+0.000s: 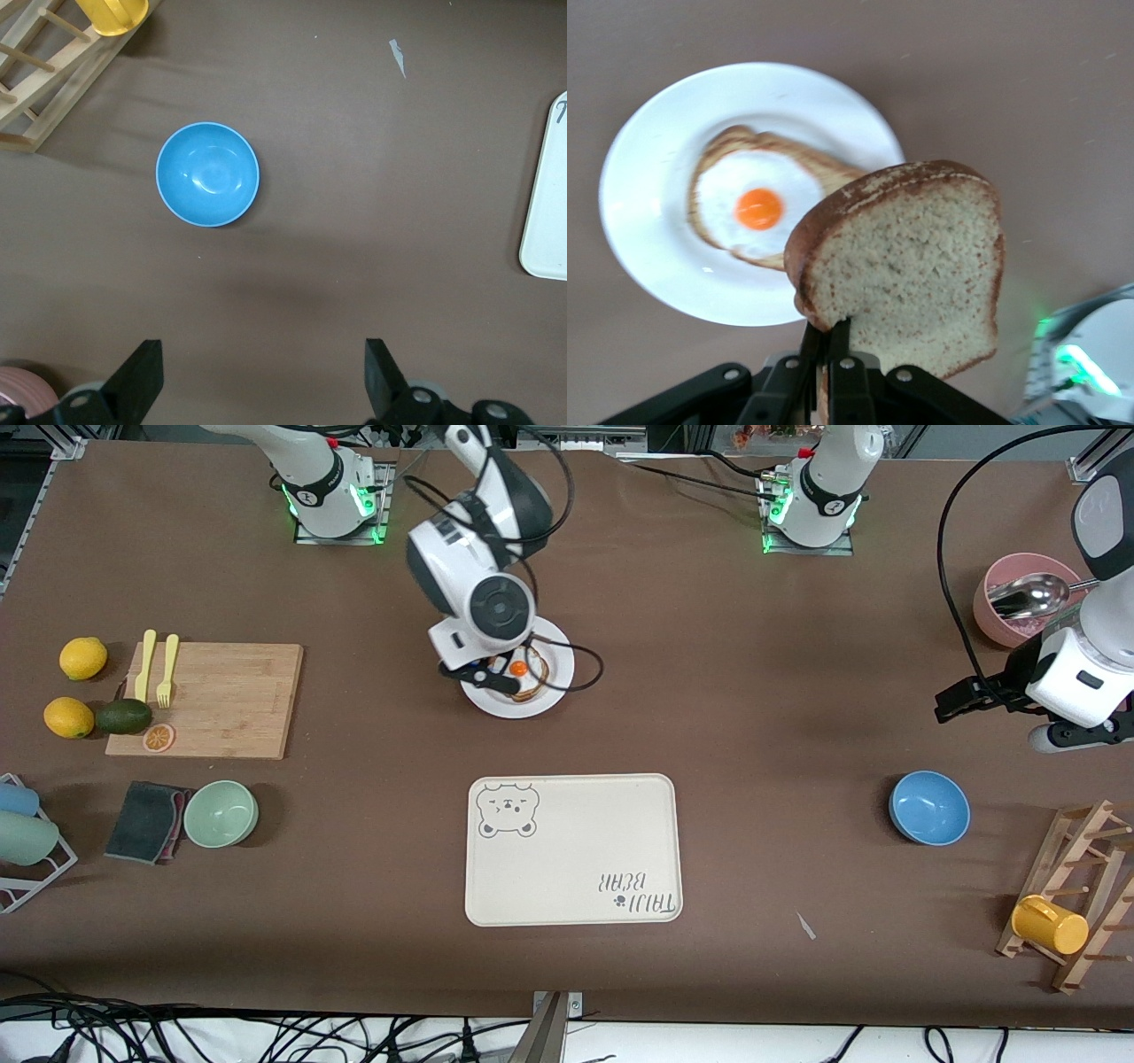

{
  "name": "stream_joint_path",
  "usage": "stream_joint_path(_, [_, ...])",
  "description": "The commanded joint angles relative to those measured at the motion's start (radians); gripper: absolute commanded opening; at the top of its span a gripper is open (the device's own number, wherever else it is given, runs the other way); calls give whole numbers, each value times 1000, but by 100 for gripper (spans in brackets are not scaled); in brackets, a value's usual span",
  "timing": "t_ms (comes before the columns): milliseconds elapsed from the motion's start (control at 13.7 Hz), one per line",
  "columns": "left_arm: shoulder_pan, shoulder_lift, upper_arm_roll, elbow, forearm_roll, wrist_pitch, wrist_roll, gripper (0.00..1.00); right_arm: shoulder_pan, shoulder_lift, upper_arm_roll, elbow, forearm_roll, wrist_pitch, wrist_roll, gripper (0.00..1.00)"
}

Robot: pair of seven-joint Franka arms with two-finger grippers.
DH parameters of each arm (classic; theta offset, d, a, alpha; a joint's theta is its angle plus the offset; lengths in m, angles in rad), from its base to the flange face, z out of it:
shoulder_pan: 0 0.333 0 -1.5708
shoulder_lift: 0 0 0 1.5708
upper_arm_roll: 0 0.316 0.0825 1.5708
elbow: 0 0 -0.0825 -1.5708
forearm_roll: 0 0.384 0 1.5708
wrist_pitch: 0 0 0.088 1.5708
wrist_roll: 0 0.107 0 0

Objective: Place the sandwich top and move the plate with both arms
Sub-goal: 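Carry the bread slice with the right gripper over the white plate, then lower the bread onto the egg toast and open the right gripper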

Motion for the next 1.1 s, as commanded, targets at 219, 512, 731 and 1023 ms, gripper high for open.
stream_joint_path(219, [3, -1, 1, -9, -12, 27, -5, 100, 72, 119, -16, 29, -4, 137, 41, 0])
stream_joint_path(512, [3, 7, 1, -9, -12, 28, -5, 100, 72, 139, -16, 29, -31, 180, 43, 0])
stream_joint_path(731, [2, 12, 1, -9, -12, 30, -6, 100, 72, 151, -15, 30, -31, 215, 72, 99])
stream_joint_path(1023, [2, 15, 1, -9, -12, 30, -6, 100, 61, 144, -21, 95, -28, 214, 60, 100])
